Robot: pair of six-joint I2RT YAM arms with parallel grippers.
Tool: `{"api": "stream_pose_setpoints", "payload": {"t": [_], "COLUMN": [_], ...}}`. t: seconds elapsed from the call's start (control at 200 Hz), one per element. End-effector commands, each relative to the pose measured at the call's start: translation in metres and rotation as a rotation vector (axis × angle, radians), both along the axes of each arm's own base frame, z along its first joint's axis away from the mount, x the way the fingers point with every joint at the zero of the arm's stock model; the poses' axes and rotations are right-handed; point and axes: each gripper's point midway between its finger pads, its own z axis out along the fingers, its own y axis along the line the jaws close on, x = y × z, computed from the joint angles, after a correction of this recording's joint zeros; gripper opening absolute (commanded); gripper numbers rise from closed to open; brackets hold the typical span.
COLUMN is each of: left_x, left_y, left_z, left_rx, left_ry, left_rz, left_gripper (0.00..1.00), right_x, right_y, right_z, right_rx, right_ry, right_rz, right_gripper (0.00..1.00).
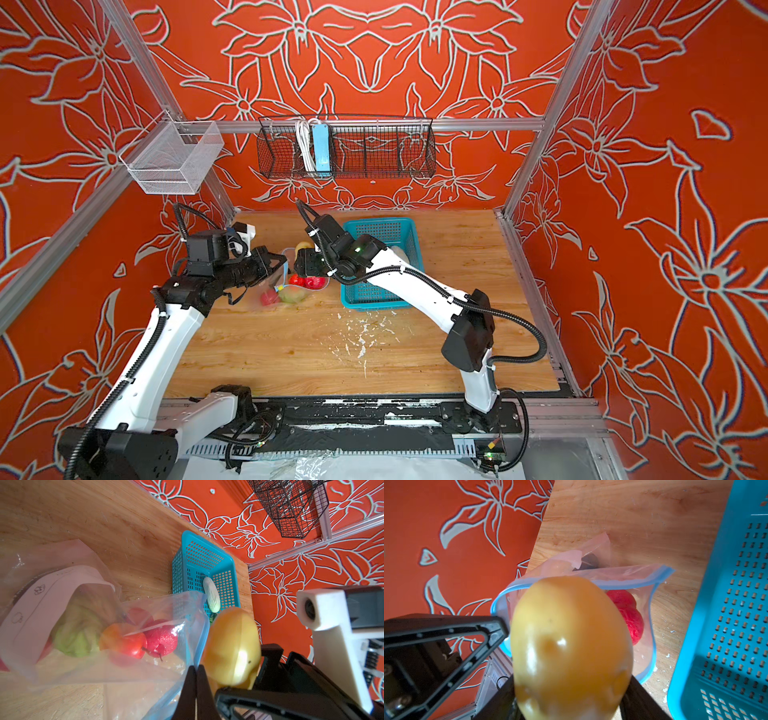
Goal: Place the food in the zip-top bag and seal the zipper
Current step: 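Carry the yellow potato with the right gripper toward the bag opening, then lower the potato into the bag held by the left gripper and release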
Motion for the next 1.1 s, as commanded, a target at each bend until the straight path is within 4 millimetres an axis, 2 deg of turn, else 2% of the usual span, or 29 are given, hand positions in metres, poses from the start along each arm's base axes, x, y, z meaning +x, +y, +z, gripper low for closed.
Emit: {"api": "stream_pose_setpoints", "payload": {"t": [0.0, 0.205, 0.53, 0.841, 1.096], "left_x": [0.001, -0.001, -0.001, -0.004, -0.004], "left_y": [-0.002, -0.002, -0.007, -0.008, -0.011], "left_z": [0.009, 0.014, 0.017, 0.023, 0.027], "left_rx": [0.000, -0.007, -0.040, -0.049, -0.079], "left_ry": [-0.011, -0.018, -0.005, -0.014, -0.014], "left_rz": [-0.003, 0.003, -0.008, -0.009, -0.010], "left_gripper": [0.00, 0.00, 0.00, 0.00, 0.00], "right_x": [-0.005, -0.006, -0.006, 0.005, 0.009], "right_y": [0.006, 0.017, 0.017, 0.040, 0.063], "right_z": [-0.007, -0.023, -0.041, -0.026, -0.020], "right_rx": [-0.067, -0.090, -0.159, -0.090, -0.002], "right_ry": [-0.013, -0.007, -0.007, -0.082, -0.147], "right_rz": [0.017, 0.037, 0.061, 0.106, 0.173], "right_gripper": [0.52, 0.52, 0.52, 0.52, 0.53]}}
